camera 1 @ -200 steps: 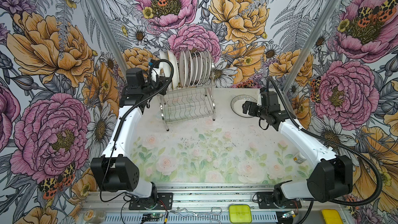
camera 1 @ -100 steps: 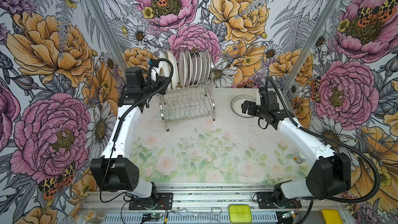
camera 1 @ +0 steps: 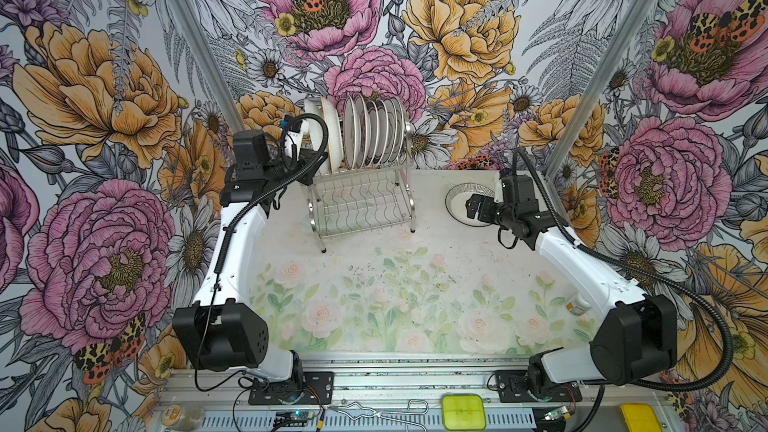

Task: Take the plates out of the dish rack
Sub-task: 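Tilt the orange-rimmed plate out of the rack with the left gripper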

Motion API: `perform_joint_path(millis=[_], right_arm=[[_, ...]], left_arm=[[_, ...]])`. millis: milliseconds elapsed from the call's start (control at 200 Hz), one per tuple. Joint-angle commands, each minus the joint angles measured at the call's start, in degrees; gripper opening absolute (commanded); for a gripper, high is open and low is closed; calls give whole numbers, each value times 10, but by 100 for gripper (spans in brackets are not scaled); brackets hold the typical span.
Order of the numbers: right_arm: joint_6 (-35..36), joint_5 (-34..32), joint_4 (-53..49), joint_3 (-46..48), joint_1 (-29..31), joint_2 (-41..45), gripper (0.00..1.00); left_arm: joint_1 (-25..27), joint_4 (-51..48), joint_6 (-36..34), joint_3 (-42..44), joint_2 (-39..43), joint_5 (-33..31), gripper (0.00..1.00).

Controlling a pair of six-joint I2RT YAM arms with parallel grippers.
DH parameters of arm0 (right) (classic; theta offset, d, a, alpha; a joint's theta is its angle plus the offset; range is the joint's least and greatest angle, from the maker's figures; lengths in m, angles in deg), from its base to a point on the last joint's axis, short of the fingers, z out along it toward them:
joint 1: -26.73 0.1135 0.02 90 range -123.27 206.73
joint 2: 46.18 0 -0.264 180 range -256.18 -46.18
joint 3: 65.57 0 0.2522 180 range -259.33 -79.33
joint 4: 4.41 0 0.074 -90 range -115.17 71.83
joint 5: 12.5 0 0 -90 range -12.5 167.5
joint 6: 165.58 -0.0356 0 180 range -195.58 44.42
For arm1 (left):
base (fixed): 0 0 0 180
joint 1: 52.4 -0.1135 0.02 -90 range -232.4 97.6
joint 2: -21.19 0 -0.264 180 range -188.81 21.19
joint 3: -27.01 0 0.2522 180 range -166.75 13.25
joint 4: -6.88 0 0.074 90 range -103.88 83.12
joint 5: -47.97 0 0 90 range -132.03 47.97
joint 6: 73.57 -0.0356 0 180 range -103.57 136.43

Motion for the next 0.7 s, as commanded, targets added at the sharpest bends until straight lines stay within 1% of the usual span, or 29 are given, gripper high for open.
perform_joint_path(millis=[0,70,140,405,696], right_arm=[[-13,9,11,-7,3,5,99],[-17,10,11,-5,3,5,100],[-18,12,11,-4,2,3,99],[-22,18,11,-12,3,-2,100],[-23,17,11,5,3,12,99]], left_arm=[[-23,-1,-23,-31,15,19,0],[-29,-9,-24,-41,10,20,0],[-40,-10,-21,-48,6,35,0],[-42,-12,-30,-56,15,51,0],[-31,-8,-37,-78,6,37,0]])
